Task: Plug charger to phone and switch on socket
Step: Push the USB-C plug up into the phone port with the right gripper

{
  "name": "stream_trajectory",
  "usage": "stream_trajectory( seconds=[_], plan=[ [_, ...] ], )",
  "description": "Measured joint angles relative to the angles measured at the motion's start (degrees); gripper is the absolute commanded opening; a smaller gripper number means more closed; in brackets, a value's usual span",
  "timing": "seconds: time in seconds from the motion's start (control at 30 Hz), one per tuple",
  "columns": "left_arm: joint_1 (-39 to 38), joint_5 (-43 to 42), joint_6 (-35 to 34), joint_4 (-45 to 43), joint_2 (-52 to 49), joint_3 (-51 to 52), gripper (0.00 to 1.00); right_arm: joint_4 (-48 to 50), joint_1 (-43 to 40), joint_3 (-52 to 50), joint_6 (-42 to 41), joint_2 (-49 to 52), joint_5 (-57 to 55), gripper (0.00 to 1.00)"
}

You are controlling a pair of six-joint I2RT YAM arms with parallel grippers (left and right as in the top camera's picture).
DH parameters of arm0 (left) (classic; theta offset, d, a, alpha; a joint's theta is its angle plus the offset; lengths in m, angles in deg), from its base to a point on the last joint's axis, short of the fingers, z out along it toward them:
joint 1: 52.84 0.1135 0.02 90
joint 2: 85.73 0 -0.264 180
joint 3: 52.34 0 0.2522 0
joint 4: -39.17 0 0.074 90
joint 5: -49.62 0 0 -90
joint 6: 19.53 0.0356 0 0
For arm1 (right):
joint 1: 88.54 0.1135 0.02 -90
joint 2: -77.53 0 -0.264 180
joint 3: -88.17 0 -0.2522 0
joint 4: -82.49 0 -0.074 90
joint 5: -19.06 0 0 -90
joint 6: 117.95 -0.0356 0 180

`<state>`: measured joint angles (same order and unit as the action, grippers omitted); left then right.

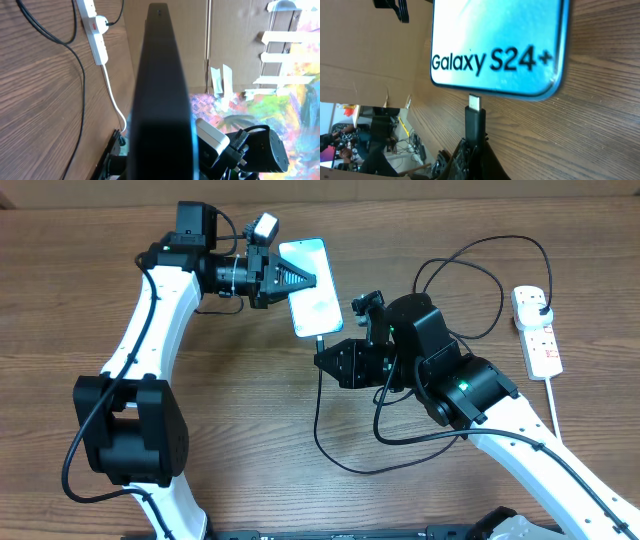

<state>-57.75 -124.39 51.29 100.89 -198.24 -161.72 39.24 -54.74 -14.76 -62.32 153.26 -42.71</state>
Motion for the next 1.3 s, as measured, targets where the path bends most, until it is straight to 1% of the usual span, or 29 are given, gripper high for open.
stream_trajectory(
  seconds=[1.3],
  plan=[
    [-0.26, 0.00, 0.07, -0.02, 0.00, 0.00, 0.04, -0.55, 0.04, 0.00, 1.38, -0.02, -1.53, 0.04]
  ],
)
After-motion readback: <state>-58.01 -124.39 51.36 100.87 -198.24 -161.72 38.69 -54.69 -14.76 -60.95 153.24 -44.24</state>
